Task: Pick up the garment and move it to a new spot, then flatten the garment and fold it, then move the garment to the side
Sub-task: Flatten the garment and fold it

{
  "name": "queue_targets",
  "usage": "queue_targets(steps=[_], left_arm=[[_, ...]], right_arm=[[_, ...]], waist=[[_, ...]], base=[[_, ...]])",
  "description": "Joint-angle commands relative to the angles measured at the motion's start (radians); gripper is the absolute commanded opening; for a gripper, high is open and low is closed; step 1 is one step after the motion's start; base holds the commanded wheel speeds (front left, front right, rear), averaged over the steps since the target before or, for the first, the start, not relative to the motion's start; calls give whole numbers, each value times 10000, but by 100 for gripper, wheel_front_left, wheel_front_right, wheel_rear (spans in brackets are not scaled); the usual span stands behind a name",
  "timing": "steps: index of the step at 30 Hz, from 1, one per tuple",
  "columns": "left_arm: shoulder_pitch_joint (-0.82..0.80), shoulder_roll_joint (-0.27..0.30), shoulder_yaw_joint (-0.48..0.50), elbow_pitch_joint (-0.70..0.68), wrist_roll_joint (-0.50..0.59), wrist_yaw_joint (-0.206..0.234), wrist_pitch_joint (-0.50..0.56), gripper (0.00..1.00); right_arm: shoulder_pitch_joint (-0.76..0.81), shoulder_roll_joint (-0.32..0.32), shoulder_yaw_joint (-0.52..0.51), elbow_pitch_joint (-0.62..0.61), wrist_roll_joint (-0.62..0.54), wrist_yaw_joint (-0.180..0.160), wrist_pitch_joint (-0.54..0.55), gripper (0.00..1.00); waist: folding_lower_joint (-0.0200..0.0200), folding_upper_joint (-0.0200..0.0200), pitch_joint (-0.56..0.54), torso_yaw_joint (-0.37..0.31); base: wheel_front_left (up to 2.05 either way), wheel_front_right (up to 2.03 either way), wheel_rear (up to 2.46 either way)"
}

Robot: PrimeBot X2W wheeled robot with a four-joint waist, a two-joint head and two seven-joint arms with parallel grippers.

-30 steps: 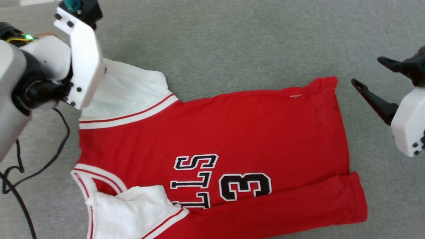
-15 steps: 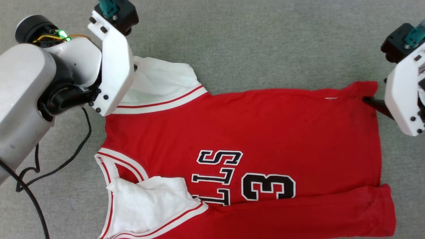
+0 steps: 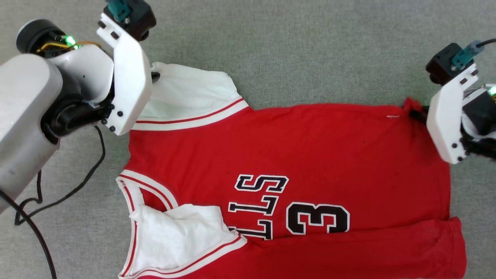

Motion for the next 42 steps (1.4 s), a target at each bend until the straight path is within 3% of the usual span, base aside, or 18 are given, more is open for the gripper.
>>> queue_targets(steps=[1,13,20,30,36,42], left_arm=[[222,58,-14,44,-84,-2,-224,0],[1648,893,-101,-961,-476,184,-1107,0],[3146,1902,-306,-2220,-753,788,-1557,0],[5498,2833,-909,-3604,-1354,1878,-2306,0],[6599,2795,-1355,-3683,-1554,2246,-2787,0],[7228,2307,-1702,-3068,-1720,2094,-3121,0]], right_arm=[[140,157,264,191,112,-6,-396,0],[827,-644,661,-469,911,-7,-2607,0],[1828,-1114,833,-682,1184,-6,-3411,0],[3499,-1261,994,-854,1537,-6,-4246,0],[4425,-1103,972,-727,1614,-6,-4540,0],[4857,-717,1068,-340,1351,-6,-4574,0]], waist=[[1,0,-412,-88],[1,0,-2137,-111],[1,0,-2859,-50],[1,0,-3354,-21],[1,0,-3262,-23],[1,0,-3060,-84]], base=[[0,0,0],[0,0,0],[0,0,0],[0,0,0],[0,0,0],[0,0,0]])
